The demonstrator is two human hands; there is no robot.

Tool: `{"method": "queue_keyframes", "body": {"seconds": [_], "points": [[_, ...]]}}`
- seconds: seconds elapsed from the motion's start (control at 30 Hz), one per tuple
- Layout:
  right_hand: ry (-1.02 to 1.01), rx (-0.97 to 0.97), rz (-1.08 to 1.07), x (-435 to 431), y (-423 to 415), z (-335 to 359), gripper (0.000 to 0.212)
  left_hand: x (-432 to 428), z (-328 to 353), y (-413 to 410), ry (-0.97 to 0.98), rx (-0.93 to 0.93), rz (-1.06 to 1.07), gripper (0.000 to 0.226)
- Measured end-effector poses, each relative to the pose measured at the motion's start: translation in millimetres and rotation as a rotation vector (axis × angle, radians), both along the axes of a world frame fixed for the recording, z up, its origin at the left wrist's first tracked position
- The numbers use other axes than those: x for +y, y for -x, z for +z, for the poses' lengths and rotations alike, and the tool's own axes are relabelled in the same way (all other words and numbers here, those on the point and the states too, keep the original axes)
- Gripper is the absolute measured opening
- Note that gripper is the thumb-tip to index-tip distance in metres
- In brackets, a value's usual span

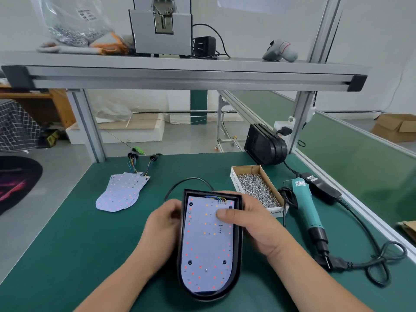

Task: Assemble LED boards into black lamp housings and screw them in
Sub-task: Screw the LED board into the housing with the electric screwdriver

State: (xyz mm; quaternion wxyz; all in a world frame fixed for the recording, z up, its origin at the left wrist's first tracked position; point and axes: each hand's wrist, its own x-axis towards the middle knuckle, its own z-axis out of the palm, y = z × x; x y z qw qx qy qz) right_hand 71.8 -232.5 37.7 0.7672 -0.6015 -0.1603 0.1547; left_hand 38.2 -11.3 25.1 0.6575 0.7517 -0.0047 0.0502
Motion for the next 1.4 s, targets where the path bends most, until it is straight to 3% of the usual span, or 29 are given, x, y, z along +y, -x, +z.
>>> {"method": "queue_keyframes", "body": {"seconds": [0.07,0.17,0.33,0.53,0.73,1.0,1.23,1.4], "points": [[0.004,-0.025,-0.042,-8,0,6,0.046,4,0,-4,0.022,-0.084,0.145,0.009],[-0.007,-0.085,-0.132,-25,0,19,0.046,13,-7,-13,0.031,-0.124,0.231,0.007],[-0.037,-0.257,-0.289,-67,0,51,0.051,14,-19,-20,-0.095,-0.137,0.202,0.019],[-0.066,-0.399,-0.546,-160,13,82,0.044,16,-26,-24,-0.173,-0.110,0.166,0.009],[0.009,-0.419,-0.816,-266,30,91,0.021,19,-28,-24,-0.244,-0.116,0.149,0.009],[0.151,-0.326,-1.067,-375,50,91,0.023,26,-32,-29,-0.316,-0.085,0.156,0.008],[0.188,-0.232,-1.284,-445,65,89,0.013,61,-57,-46,-0.369,-0.017,0.069,0.064],[0.209,-0.048,-1.476,-486,72,82,0.039,110,-106,-84,-0.424,0.000,0.095,0.069]]}}
